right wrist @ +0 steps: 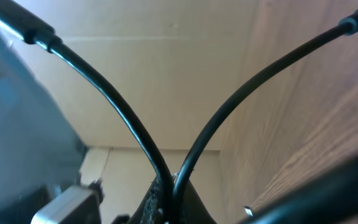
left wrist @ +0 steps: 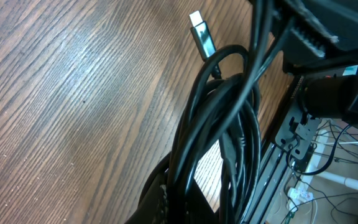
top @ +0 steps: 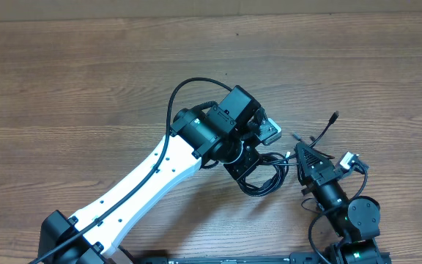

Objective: Untangle cables

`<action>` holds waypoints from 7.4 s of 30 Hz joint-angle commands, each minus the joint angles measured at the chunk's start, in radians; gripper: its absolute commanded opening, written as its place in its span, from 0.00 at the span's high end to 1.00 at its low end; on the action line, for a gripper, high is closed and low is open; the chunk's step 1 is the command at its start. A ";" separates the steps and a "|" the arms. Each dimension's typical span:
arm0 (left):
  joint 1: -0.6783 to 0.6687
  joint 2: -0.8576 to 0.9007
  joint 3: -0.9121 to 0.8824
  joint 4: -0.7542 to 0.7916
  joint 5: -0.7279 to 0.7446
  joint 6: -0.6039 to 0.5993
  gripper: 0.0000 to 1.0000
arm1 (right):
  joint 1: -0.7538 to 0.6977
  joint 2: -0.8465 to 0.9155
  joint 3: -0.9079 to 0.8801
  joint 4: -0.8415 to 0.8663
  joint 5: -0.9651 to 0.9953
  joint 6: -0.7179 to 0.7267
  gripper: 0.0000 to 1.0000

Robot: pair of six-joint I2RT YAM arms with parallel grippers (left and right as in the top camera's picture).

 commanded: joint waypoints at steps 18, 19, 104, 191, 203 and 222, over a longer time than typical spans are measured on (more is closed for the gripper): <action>0.000 -0.031 0.021 0.152 -0.169 -0.315 0.96 | 0.006 0.000 0.284 -0.322 -0.198 -0.480 0.96; 0.001 -0.031 0.021 0.163 -0.184 -0.365 0.96 | 0.006 0.000 0.311 -0.358 -0.210 -0.484 0.96; 0.235 -0.031 0.021 0.055 -0.218 -1.719 0.96 | 0.354 0.704 0.460 -0.100 -0.098 -0.483 0.12; 0.537 -0.031 0.021 0.252 -0.382 -1.217 0.96 | 0.356 0.893 0.460 -0.409 -0.454 -0.843 0.63; 0.500 -0.032 0.021 0.244 -0.155 -1.501 0.96 | 0.357 0.892 0.460 -0.210 -0.436 -0.692 0.34; 0.421 -0.036 0.022 0.304 -0.022 -1.743 0.96 | 0.358 0.893 0.460 -0.203 -0.312 -0.695 0.13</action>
